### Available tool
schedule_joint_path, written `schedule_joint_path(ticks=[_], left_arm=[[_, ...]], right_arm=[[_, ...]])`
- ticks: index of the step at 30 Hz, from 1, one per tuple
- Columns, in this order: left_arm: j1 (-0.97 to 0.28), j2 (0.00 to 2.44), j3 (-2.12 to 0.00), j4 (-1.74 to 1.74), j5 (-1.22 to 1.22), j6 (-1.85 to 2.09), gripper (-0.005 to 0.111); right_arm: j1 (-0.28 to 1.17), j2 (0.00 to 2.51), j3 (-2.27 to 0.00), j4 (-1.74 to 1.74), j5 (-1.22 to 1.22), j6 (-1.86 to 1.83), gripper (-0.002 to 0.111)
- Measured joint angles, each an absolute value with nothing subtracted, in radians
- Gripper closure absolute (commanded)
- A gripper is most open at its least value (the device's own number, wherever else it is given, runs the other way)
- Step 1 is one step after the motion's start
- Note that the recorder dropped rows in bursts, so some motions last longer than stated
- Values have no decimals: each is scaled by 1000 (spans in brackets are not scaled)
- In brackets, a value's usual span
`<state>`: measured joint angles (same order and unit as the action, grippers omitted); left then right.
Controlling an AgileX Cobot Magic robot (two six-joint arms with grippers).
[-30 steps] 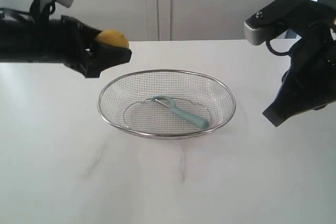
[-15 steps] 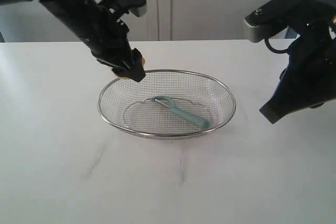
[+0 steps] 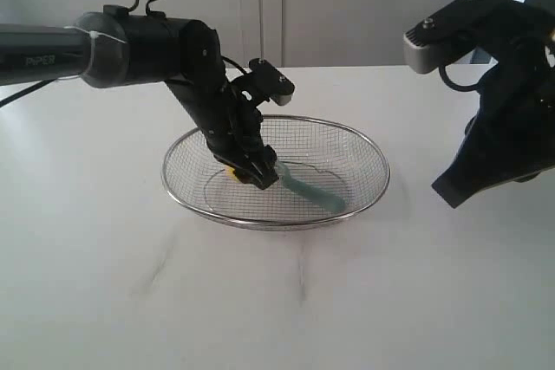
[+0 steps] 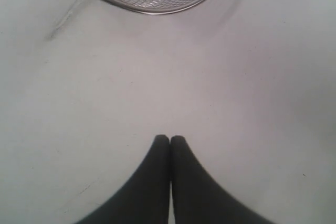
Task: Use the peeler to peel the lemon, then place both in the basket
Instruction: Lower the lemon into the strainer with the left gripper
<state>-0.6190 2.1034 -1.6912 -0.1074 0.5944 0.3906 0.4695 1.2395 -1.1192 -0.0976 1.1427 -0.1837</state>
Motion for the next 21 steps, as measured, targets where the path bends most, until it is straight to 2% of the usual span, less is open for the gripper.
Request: schedule_joint_path(ticks=[12,15,18,21], left_arm=[[-619,2159,-1691,-106,593,391,104],[-619,2161,-1691,-106,593,393,92],[-619,2161,-1691,-106,593,397,73],[-619,2161,-1691,-106,593,397,48]], right_arm=[[470,1240,-1119,-98,1143,-184,108],[470,1240,-1119,-98,1143,-184,108],[470,1240,-1119,-98,1143,-184,108],[470,1240,-1119,-98,1143,-184,108]])
